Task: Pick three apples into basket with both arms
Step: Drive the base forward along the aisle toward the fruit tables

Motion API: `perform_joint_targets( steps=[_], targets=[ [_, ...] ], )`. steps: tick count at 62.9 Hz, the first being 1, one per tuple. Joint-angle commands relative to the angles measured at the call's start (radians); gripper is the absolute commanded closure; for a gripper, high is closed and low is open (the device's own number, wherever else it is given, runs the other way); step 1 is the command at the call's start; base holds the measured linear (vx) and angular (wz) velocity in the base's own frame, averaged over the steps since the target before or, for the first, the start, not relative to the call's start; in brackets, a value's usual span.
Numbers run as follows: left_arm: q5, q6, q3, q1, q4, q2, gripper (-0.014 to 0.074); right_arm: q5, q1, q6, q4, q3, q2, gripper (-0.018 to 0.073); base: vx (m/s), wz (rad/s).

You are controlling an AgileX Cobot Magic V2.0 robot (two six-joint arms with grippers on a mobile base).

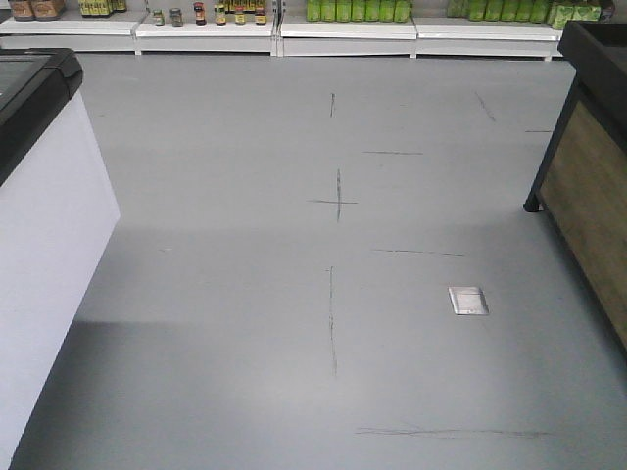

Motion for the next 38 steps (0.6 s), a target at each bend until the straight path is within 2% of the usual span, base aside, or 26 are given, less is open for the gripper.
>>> perform_joint_targets(
  steps=[1, 38],
  targets=[
    [-0.076, -0.008, 0.004, 0.001, 0.000, -0.016, 0.0603, -0.072, -0.007, -0.008, -0.012, 0.012, -0.014, 0.0564, 0.10, 0.10],
    [-0.076, -0.008, 0.004, 0.001, 0.000, -0.016, 0.0603, -0.072, -0.007, -0.008, -0.012, 0.012, -0.014, 0.0564, 0.15, 0.01]
  ],
)
